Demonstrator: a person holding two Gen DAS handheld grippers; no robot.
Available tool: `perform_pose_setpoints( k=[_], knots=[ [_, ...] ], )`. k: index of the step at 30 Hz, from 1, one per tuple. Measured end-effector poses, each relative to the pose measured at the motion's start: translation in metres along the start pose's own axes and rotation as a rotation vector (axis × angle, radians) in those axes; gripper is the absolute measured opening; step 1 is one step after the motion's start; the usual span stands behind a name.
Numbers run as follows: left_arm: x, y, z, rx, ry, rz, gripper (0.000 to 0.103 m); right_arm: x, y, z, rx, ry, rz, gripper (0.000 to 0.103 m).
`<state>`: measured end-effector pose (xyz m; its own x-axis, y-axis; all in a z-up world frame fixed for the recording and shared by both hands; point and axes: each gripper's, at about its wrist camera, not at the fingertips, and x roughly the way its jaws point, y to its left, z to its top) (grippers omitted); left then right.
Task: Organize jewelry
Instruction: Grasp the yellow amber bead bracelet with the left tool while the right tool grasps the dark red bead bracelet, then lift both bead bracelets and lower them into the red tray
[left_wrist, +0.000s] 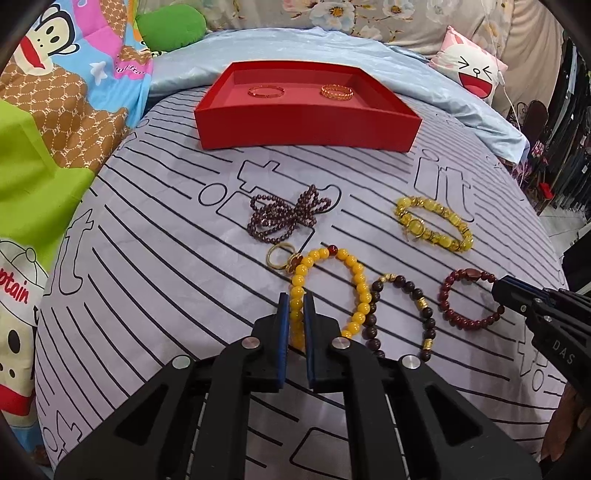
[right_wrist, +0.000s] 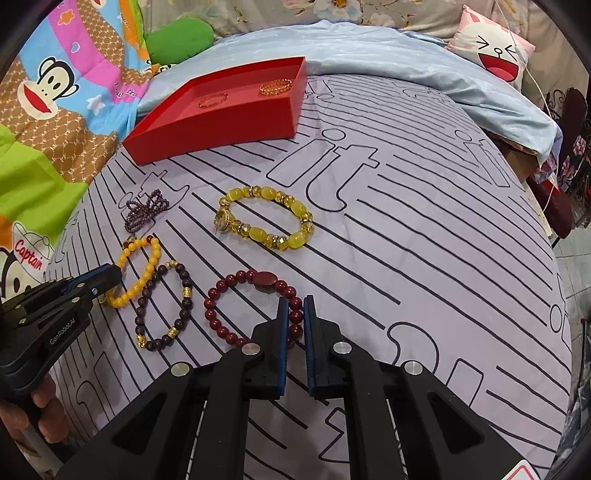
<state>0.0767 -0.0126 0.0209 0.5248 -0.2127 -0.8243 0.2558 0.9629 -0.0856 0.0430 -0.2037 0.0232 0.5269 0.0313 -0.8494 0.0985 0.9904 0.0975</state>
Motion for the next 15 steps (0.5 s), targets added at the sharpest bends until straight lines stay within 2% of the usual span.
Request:
perform_pose_setpoints(
  k=[15],
  knots=[
    [-0.028, -0.003, 0.027, -0.001, -0.052, -0.044, 0.007, -0.032, 0.008, 0.027, -0.02, -0.089, 0.027, 0.007]
  ],
)
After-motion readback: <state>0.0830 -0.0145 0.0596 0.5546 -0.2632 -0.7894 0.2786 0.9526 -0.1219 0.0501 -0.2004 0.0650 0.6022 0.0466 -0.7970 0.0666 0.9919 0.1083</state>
